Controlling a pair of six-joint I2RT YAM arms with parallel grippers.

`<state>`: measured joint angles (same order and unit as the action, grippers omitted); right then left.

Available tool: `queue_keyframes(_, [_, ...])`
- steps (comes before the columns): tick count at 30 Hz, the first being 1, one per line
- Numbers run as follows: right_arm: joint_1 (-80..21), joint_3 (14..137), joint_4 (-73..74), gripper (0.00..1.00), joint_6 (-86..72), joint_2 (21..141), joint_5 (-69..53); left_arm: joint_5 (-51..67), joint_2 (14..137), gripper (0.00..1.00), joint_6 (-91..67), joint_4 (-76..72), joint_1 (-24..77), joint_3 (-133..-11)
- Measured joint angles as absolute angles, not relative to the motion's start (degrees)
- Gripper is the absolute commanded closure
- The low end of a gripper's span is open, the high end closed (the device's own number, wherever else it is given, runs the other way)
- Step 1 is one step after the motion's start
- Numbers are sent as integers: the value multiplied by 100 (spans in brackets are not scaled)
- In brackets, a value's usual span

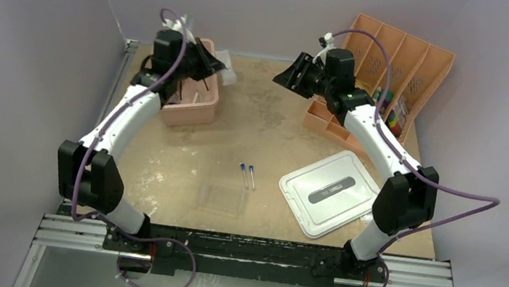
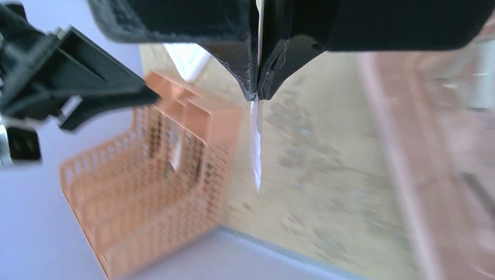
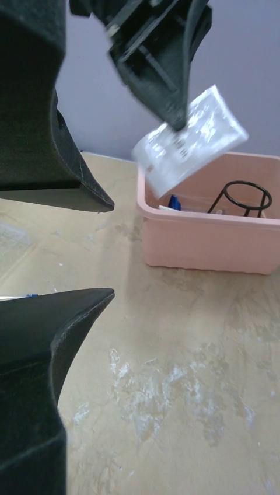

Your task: Organize the chemistry lab equipment

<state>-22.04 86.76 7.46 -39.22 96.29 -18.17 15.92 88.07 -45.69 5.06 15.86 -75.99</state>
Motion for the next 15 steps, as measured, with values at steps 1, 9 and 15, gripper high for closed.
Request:
queue_keyframes(1, [-2187,8676,744,46,-3898,9592,-1776,1608,8809,100,-4416,821,1343,-7802])
queue_keyframes(9, [-2126,8652,829,47,-3874,9548,-1743,1918,9266,100,-3422,3044,-290,-9376])
queue_keyframes(15, [-2123,8630,1009,47,-3872,9550,-1745,1925,9937,100,-2998,4125,-873,-9751])
